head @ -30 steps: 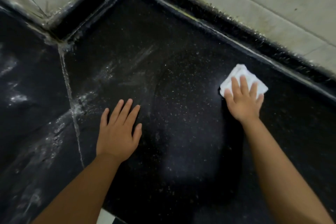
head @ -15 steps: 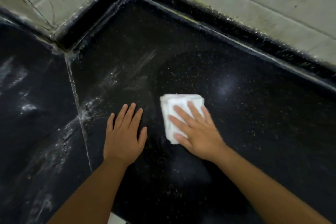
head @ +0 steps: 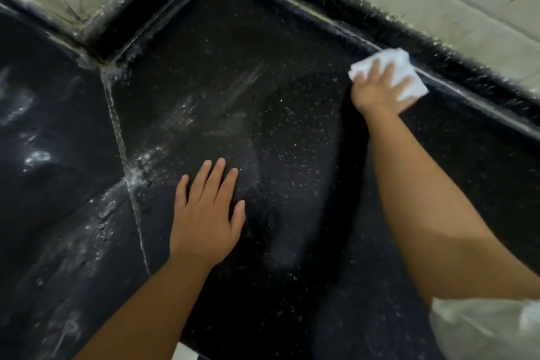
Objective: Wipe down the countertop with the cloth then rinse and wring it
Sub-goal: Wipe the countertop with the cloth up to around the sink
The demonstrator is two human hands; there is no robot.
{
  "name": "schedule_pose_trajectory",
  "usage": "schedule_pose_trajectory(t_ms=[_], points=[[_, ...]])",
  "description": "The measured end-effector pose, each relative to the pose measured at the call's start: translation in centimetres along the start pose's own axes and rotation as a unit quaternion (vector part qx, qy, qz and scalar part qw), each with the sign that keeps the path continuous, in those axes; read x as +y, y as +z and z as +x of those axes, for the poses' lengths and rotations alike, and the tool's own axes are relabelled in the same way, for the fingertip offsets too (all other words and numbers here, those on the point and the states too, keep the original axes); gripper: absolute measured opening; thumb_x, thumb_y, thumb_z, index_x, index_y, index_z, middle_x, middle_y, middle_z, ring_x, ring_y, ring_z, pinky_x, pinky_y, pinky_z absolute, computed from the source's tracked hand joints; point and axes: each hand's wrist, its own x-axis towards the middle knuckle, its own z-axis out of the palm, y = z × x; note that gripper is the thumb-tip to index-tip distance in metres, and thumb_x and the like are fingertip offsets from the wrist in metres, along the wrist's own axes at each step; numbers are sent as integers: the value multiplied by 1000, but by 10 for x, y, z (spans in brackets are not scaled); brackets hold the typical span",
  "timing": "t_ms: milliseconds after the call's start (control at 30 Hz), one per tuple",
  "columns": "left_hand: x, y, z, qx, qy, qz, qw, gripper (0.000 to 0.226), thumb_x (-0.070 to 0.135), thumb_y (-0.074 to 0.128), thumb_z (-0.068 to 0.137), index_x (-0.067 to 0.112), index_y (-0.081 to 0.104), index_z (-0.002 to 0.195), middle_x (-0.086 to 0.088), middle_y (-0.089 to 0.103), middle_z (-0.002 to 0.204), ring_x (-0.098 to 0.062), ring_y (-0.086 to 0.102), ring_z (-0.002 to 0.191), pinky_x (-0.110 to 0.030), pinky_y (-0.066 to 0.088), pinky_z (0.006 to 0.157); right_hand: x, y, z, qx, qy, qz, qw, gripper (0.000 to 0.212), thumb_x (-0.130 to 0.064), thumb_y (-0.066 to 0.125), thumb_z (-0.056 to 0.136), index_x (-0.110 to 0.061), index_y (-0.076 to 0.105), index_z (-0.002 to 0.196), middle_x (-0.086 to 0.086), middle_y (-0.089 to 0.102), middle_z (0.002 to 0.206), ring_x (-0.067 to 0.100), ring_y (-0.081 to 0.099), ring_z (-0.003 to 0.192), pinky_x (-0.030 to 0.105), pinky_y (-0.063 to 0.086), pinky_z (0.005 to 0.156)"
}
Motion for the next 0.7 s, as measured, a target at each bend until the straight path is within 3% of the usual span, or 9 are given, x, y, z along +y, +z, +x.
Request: schedule_pose_trajectory(t_ms=[200,367,467,533,600,700], points=[[-1,2,0,3,1,-12,1000,52,37,32,87,9,53,125,-14,53,134,-22,29,127,-42,16,103,-98,22,-36,-32,-239,-57,969,52,-42,12,98,-31,-4,146,-6,-13,156,34,-18,140,57,-9,110],[0,-1,0,2,-8,-18,1000,53,37,32,86,9,55,124,-13,54,133,-21,30,126,-42,17,102,-54,45,-108,-76,-411,-85,905,49,-45,10,97,-37,3,145,-11,-7,156,22,-19,142,46,-12,112],[0,-2,0,-7,-5,-16,1000,52,37,33,85,9,57,123,-13,56,131,-22,34,127,-41,17,102,22,50,-143,-59,-430,-86,897,75,-65,-16,77,-39,4,144,-21,-11,150,9,-23,136,35,-18,108],[0,-4,0,-26,-5,-14,1000,53,37,31,86,10,56,124,-12,55,132,-26,44,127,-40,16,103,66,47,-151,-62,-385,-85,917,87,-74,-30,62,-41,-5,138,-28,-19,139,3,-25,131,28,-19,106],[1,-8,-1,-54,-11,-35,998,61,41,21,86,12,49,132,-9,45,141,-26,40,133,-36,8,109,88,37,-145,-56,-330,-78,939,81,-77,-23,62,-42,-10,134,-27,-20,136,2,-24,131,29,-15,109],[0,-10,-2,-51,-13,-69,996,75,48,2,81,16,30,143,-4,23,153,-20,15,143,-35,-5,112,85,24,-117,-35,-249,-78,965,55,-57,9,91,-40,3,143,-18,-13,151,14,-16,141,39,-8,113]])
